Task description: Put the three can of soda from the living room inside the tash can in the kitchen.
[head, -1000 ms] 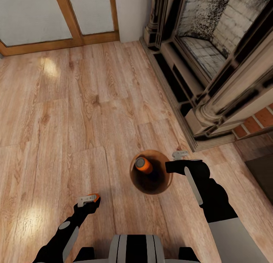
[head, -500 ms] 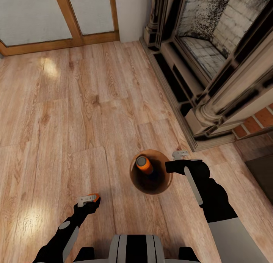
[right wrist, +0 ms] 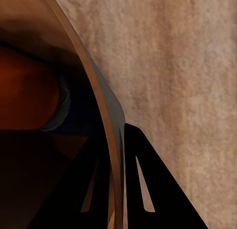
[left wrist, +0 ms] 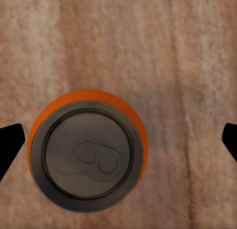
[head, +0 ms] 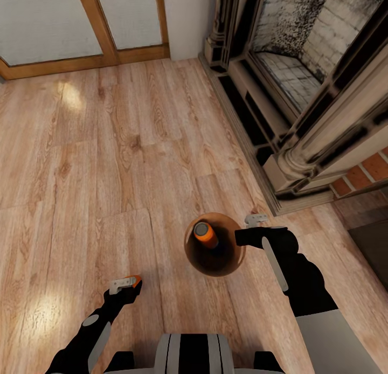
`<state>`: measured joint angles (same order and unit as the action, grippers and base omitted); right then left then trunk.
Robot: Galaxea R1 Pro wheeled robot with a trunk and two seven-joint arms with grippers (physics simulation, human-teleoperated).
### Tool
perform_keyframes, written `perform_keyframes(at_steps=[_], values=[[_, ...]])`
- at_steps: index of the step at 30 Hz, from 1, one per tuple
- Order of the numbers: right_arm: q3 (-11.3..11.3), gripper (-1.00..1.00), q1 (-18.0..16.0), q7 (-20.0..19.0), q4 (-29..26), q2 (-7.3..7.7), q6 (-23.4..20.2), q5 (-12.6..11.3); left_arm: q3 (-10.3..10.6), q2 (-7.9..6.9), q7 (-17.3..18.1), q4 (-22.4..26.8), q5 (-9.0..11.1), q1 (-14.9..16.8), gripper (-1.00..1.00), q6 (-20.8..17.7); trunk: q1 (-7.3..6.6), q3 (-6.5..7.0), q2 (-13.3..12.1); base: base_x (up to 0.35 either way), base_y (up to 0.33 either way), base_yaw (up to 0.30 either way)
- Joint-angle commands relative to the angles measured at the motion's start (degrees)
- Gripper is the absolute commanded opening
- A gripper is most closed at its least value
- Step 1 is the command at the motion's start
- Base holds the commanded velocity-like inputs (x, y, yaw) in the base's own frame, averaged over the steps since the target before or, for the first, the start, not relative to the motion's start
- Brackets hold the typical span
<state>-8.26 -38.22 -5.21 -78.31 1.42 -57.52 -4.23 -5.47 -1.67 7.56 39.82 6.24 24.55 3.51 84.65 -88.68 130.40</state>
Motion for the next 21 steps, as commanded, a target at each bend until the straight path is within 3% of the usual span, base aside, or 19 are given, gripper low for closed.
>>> perform_keyframes(at_steps=[1, 21], values=[[0.00, -1.00, -0.01, -0.33, 0.00, -0.01, -0.04, -1.57, 0.01, 0.00, 0.00, 0.00, 0.00, -0.01, 1.00, 0.00, 0.00, 0.00, 0.00, 0.000, 0.000, 0.000], [0.00, -1.00, -0.01, -0.33, 0.00, -0.01, 0.02, -1.57, -0.09, -0.28, 0.00, 0.00, 0.00, -0.01, 1.00, 0.00, 0.00, 0.00, 0.00, 0.000, 0.000, 0.000]])
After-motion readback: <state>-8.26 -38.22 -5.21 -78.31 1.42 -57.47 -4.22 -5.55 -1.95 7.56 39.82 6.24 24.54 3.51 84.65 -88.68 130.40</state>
